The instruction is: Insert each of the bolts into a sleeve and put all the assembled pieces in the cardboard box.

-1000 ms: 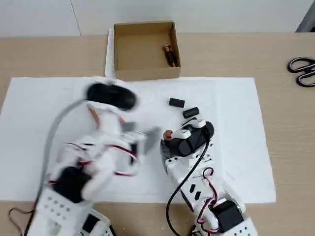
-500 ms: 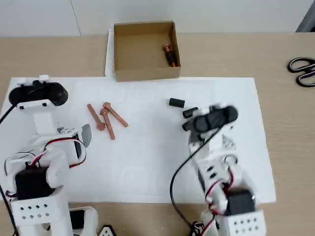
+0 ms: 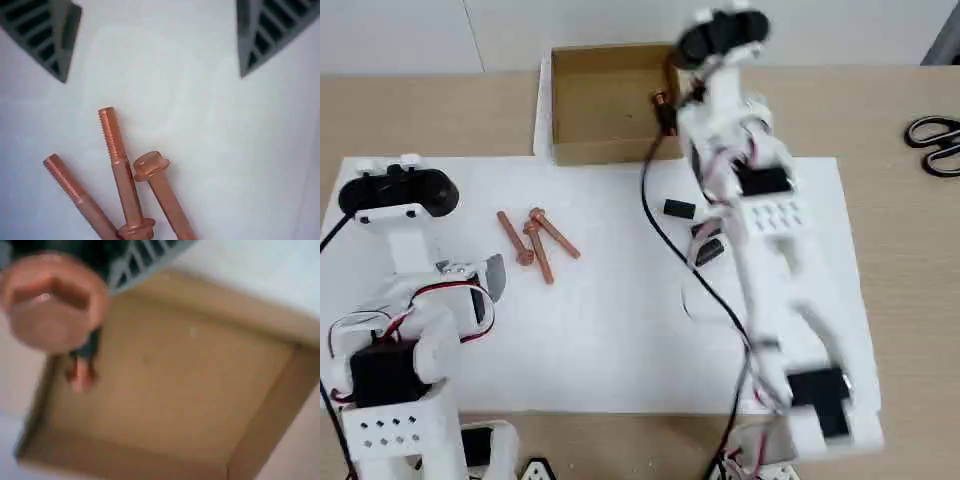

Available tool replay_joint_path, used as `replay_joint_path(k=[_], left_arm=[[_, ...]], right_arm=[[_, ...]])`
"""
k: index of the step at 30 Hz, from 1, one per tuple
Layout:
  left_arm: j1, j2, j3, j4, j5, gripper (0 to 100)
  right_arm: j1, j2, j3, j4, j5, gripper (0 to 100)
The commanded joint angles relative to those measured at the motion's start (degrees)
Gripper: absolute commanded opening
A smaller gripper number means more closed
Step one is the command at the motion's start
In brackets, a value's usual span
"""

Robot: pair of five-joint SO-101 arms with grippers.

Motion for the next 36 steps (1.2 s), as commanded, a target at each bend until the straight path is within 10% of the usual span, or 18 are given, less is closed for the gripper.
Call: replay_joint_path(k=[1,18,36], left_arm=[[-0.5,-0.5,0.2,-0.1,-0.1,21],[-0.5,-0.5,2.7,-0.2,-0.1,21],[-0.4,-0.5,2.7,-0.2,-0.1,21]], right_arm=[[-2.0,11.8,-15.0,-8.0,0.7,0.4],[-4.2,53.6,-51.6,-12.4,0.7,0.4],[-4.5,60.4,-56.2,-5.3,0.7,8.9]])
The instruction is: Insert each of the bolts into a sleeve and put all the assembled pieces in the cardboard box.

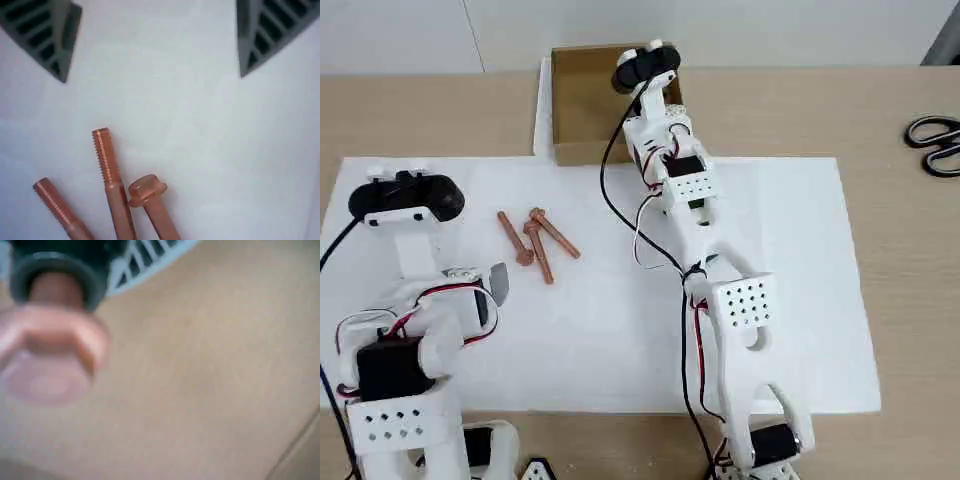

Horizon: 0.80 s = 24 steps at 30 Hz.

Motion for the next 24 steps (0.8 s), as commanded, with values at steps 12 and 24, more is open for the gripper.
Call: replay_joint_path(k=[12,24], left_arm=[[-0.4,-0.5,-0.3,-0.2,-0.1,21],[-0.3,-0.5,-0.3,-0.2,0.0,21]], right_arm=[[0.8,-1.6,-14.9,6.6,0.8,22.4],[3.0,-2.2,-47.2,46.8,0.6,22.4]])
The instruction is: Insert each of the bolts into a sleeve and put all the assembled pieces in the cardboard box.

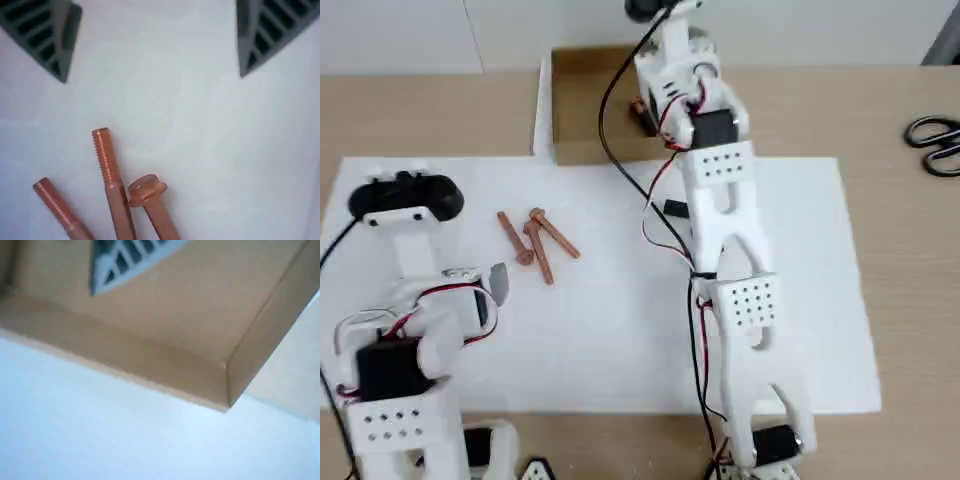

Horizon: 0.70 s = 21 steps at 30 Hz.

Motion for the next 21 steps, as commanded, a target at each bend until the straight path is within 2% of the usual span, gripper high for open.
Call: replay_joint_path(k=[1,10,21], left_arm=[[-0.3,-0.5,-0.3,-0.2,-0.1,21],[-0.4,-0.5,-0.4,-0.2,-0.1,21],[-0.4,-0.5,-0.5,0.1,-0.1,21]], right_arm=[[1.5,-3.3,-4.8,11.9,0.2,22.4],[2.9,-16.0,-4.5,38.5,0.4,22.4],[7.4,-19.4,-4.3,39.4,-1.8,22.2]])
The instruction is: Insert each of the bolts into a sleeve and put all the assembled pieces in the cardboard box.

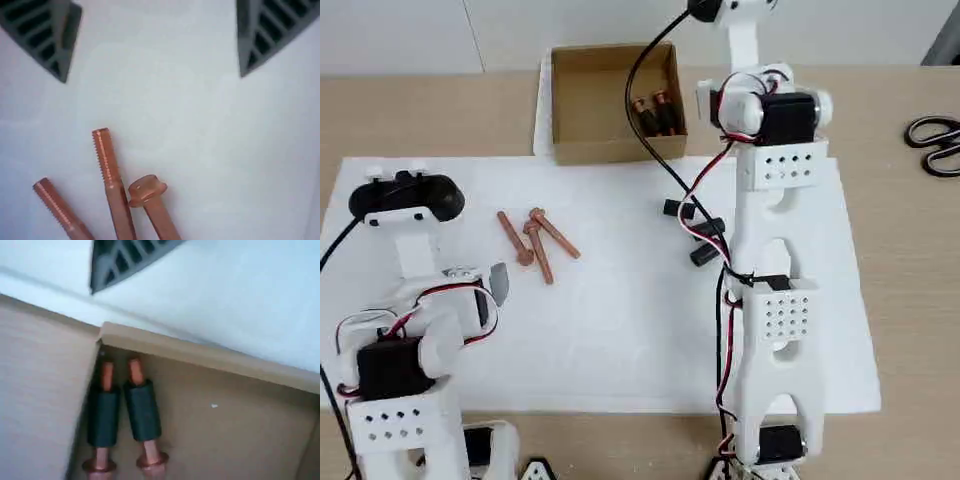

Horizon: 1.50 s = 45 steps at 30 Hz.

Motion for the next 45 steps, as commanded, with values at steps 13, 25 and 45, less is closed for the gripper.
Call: replay_joint_path(k=[13,25,45], left_arm=[[-0.5,-0.5,-0.5,0.1,-0.1,21],[-0.4,-0.5,-0.4,-0.1,-0.1,21],[-0.4,-0.5,-0.3,-0.2,-0.2,21]], right_arm=[[0.3,-18.4,30.9,0.4,-1.8,22.2],[-3.4,-25.2,58.2,-0.4,6.7,22.2],[-5.2,-5.9,61.9,-2.1,-27.7,16.8]])
